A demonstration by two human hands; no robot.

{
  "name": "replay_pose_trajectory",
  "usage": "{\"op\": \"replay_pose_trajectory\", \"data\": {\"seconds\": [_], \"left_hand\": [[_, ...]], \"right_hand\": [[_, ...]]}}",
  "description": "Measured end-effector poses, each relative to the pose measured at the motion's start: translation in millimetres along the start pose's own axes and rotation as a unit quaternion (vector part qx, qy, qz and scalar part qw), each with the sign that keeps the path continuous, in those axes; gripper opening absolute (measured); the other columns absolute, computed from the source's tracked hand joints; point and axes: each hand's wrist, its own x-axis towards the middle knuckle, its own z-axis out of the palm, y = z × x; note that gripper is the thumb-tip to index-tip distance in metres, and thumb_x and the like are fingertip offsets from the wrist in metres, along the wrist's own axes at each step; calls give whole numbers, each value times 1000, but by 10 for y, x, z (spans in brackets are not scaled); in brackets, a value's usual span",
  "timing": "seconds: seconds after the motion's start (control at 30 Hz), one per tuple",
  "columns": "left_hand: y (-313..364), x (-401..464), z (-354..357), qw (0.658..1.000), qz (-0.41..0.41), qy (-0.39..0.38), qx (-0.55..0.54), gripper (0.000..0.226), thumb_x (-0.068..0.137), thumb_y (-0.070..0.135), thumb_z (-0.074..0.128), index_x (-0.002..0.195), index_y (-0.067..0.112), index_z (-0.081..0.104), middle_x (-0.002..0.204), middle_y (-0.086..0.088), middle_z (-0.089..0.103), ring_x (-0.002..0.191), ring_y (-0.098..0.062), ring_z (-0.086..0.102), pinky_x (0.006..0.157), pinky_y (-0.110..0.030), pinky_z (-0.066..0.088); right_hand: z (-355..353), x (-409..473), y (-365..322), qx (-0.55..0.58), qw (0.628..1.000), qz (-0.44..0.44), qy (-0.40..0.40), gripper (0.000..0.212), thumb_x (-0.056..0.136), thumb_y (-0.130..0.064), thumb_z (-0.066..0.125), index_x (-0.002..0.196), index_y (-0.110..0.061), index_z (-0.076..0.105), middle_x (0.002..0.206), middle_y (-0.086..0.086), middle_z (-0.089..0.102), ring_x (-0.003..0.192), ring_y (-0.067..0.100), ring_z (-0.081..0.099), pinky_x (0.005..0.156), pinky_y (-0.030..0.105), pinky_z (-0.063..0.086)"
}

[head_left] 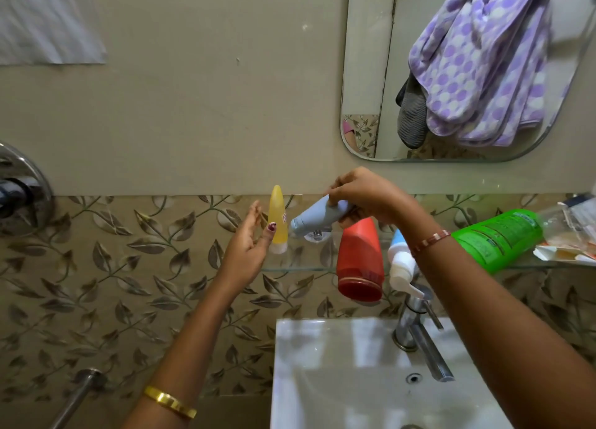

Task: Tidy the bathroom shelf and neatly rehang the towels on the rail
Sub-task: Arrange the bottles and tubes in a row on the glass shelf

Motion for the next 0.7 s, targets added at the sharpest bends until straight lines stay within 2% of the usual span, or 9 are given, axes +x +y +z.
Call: {"op": "replay_pose_trajectory", "data": {"seconds": [0.1,0.2,0.27,0.33,0.43,0.5,0.57,0.63,0.7], "left_hand": [[93,-61,-9,987,87,136,18,53,92,21,49,141,13,30,146,-3,37,135,-11,35,108,-23,30],[272,-151,16,952,196,226,63,39,90,17,50,128,8,50,124,-1,56,116,-14,56,98,-22,44],[377,-199,53,934,258,217,115,31,88,15,54,118,4,58,111,0,60,103,-14,61,91,-19,47],[444,-237,104,930,286,167,159,34,84,17,61,114,2,60,108,-6,65,100,-16,62,89,-22,49],[476,-258,183,933,278,107,204,48,75,23,71,116,0,59,111,-12,66,103,-12,59,93,-23,45],[486,-262,239,938,265,107,194,51,73,20,73,117,1,58,112,-9,66,103,-11,58,92,-18,42],[494,-248,281,943,256,128,171,46,75,15,72,118,4,59,109,-1,64,101,-6,57,90,-17,44],[514,-231,309,965,214,121,95,41,78,10,69,117,11,59,105,9,62,94,6,57,82,-13,48],[555,-211,321,990,111,54,-65,39,79,10,67,117,14,57,96,14,66,86,6,63,76,-11,51]], "right_hand": [[-59,-14,2,33,999,-10,9,8,80,1,56,88,4,58,76,19,47,45,24,45,39,22,46],[-76,-43,-21,55,998,-25,10,8,80,0,57,87,3,58,76,19,48,44,24,42,42,26,43],[-84,-65,-46,74,996,-43,4,3,79,1,57,82,2,58,72,17,49,44,23,41,39,22,43],[-88,-92,-83,96,994,-59,-1,2,79,1,57,80,1,58,73,17,50,45,23,42,36,19,43],[-89,-141,-137,125,989,-74,1,8,78,1,57,84,5,61,84,22,53,51,25,46,35,16,42],[-82,-185,-164,138,987,-86,-4,9,78,1,56,85,6,61,89,24,53,58,27,46,35,14,39],[-83,-219,-172,160,982,-101,-15,7,80,1,55,78,3,61,90,24,55,54,24,47,34,14,38],[-96,-232,-159,200,972,-118,-39,9,83,0,55,76,-1,61,88,24,56,44,16,47,35,14,39],[-118,-234,-136,241,958,-137,-77,6,84,-1,56,85,-2,62,80,19,58,38,11,48,36,15,42]]}}
